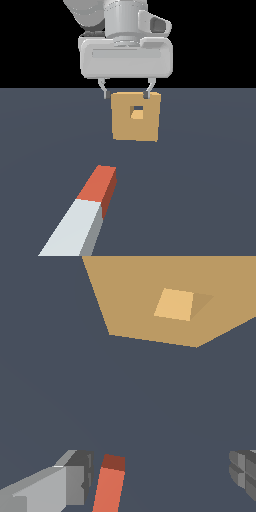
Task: Insert the peg into the horizontal hole in a box.
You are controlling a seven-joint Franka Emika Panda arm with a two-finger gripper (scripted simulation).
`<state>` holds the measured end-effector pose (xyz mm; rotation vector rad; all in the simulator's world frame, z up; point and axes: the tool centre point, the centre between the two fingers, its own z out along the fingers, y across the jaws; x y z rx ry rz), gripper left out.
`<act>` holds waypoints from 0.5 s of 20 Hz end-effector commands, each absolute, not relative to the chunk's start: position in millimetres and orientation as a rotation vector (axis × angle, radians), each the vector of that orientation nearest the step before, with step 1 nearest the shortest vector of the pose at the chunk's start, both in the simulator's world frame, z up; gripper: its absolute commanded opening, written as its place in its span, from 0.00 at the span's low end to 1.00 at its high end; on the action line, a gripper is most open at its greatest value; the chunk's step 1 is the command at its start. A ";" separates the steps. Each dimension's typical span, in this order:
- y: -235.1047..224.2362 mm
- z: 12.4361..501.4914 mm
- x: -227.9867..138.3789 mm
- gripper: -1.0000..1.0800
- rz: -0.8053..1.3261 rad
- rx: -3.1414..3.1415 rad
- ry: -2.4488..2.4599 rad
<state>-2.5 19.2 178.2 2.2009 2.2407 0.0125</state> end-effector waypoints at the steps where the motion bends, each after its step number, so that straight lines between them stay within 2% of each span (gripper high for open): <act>1: 19.2 178.2 -2.5 0.96 0.012 2.201 2.241; 6: 6.0 172.0 -5.4 0.96 0.012 2.213 2.229; 10: -24.2 157.8 -12.7 0.96 0.009 2.240 2.201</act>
